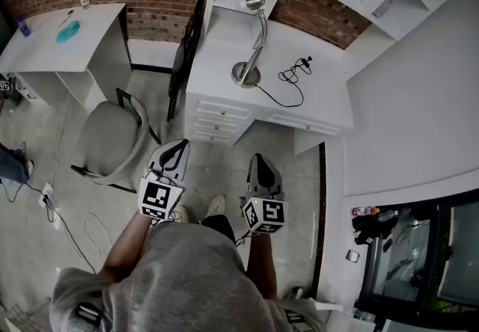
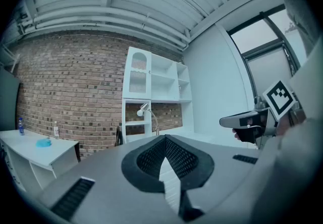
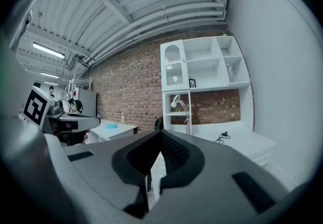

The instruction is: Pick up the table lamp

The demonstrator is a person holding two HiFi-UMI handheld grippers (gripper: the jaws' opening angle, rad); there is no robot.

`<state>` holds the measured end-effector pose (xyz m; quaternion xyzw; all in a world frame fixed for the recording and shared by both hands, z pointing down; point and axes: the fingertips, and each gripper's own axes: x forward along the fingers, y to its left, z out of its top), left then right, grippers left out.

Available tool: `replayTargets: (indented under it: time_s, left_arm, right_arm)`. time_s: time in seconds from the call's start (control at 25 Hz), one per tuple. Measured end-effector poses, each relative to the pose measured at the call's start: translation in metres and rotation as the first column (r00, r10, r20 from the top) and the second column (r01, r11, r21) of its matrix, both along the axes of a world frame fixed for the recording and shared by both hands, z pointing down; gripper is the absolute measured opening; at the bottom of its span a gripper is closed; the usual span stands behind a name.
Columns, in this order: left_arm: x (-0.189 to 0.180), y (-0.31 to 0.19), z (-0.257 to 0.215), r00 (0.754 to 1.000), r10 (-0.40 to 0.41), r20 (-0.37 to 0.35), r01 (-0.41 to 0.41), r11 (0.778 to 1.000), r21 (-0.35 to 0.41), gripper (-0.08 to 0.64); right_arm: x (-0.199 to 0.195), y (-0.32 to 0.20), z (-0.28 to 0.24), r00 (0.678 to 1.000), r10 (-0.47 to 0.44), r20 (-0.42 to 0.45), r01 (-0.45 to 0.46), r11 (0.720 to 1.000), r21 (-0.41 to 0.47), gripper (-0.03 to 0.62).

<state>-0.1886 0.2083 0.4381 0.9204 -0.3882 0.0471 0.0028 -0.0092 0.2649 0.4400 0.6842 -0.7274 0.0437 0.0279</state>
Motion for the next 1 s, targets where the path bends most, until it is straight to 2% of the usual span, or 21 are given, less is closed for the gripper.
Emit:
replayTargets:
  time_s: [0.68, 1.0]
  left_arm:
    - [-0.001, 0.002, 0.003, 1.0, 0.012, -0.001, -0.012, 1.0, -0.014, 0.003]
    - [-0.009, -0.007, 0.01, 1.0, 0.011, 0.001, -0.011, 0.999, -0.032, 0.003]
  right_arm:
    - [-0.007, 0.002, 0.003, 1.0, -0.004, 0.027, 0.004, 1.0, 0.004, 0.023]
    - [-0.016, -0.006, 0.017, 0.999, -0.005, 0.054, 0.007, 0.999, -0.034, 0.023]
